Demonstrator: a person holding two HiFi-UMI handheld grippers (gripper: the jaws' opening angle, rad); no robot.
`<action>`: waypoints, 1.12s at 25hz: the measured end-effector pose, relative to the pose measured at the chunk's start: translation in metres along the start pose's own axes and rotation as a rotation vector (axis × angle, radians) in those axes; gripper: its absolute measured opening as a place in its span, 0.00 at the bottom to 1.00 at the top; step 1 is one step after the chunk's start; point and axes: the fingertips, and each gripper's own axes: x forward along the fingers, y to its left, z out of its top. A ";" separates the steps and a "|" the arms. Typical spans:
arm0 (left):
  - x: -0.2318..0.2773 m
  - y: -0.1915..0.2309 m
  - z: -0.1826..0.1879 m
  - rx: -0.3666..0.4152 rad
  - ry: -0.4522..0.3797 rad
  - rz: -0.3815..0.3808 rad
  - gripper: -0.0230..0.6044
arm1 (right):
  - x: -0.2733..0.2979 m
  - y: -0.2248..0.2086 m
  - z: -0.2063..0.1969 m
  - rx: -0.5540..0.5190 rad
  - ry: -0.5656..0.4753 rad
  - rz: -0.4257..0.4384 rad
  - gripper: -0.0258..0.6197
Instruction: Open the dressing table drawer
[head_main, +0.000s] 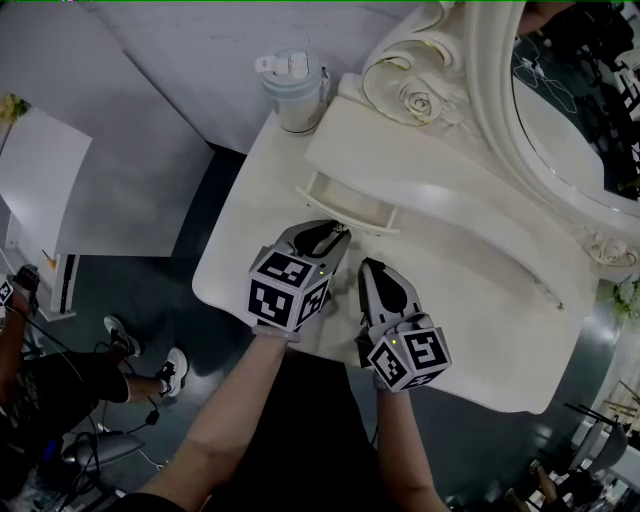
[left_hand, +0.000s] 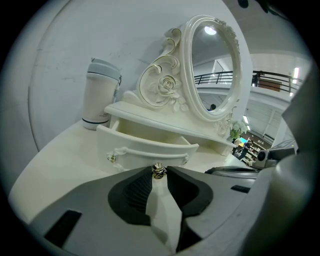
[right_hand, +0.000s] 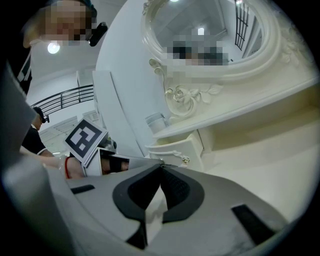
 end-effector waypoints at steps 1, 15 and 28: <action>0.000 0.000 0.000 0.000 0.000 0.000 0.21 | -0.001 0.000 -0.001 0.000 0.000 0.000 0.05; -0.006 -0.003 -0.006 -0.003 -0.001 0.004 0.21 | -0.005 0.007 -0.007 0.008 0.003 0.011 0.05; -0.013 -0.007 -0.013 -0.006 -0.002 0.005 0.21 | -0.012 0.012 -0.013 0.011 0.003 0.010 0.05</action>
